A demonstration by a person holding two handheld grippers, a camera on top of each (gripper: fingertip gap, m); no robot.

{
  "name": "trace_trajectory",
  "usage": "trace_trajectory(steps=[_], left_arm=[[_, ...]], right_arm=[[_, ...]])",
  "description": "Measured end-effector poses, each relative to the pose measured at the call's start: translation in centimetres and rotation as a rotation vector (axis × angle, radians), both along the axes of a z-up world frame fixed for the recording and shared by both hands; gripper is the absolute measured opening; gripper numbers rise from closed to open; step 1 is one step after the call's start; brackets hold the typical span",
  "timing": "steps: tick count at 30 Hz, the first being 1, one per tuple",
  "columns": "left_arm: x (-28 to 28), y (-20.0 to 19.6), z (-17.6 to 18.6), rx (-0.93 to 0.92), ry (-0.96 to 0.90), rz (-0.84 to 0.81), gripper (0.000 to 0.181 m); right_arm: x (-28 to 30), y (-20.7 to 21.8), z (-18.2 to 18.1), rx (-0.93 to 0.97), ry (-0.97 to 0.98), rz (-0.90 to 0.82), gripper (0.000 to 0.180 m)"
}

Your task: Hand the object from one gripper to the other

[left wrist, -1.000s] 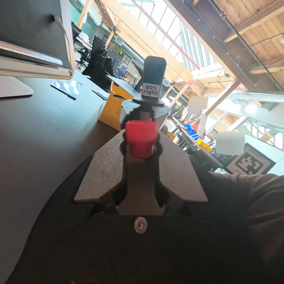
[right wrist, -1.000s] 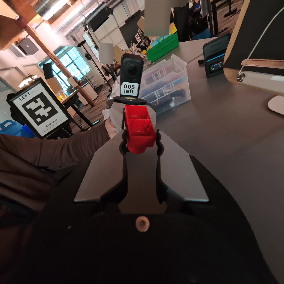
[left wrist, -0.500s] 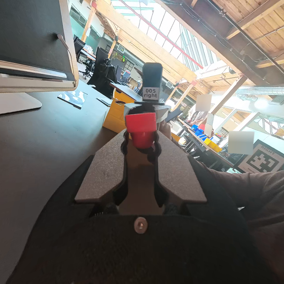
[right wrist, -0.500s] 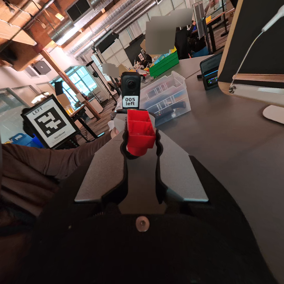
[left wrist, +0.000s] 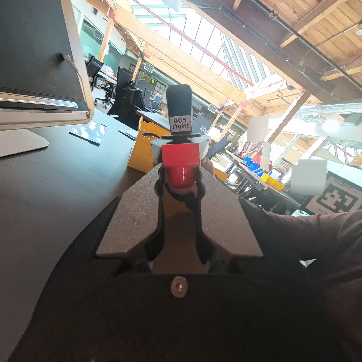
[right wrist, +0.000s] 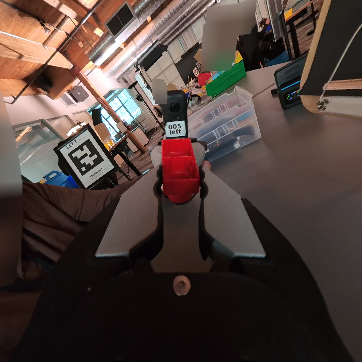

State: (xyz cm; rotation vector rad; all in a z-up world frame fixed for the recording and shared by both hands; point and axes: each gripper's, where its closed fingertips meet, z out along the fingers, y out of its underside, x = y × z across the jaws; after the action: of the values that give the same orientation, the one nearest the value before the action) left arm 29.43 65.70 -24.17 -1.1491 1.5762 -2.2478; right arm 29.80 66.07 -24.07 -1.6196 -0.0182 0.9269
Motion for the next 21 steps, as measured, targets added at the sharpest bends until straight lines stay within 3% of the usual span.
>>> trace_trajectory(steps=[7, 10, 15, 21], left_arm=[[0.3, 0.0, -0.7, 0.027, 0.043, 0.001, 0.026], [0.9, 0.6, -1.9, 0.114, 0.064, 0.066, 0.024], [1.2, 0.5, -3.1, 0.184, 0.103, 0.083, 0.018], [1.2, -0.2, -4.0, 0.230, 0.133, 0.055, 0.017]], right_arm=[[0.5, 0.1, -0.2, -0.017, -0.118, -0.064, 0.034], [2.1, 0.2, -0.1, -0.013, -0.186, -0.183, 0.033], [8.4, -1.0, 0.1, -0.070, -0.578, -0.634, 0.033], [13.4, -7.1, 6.3, 0.050, -0.932, -1.206, 0.033]])
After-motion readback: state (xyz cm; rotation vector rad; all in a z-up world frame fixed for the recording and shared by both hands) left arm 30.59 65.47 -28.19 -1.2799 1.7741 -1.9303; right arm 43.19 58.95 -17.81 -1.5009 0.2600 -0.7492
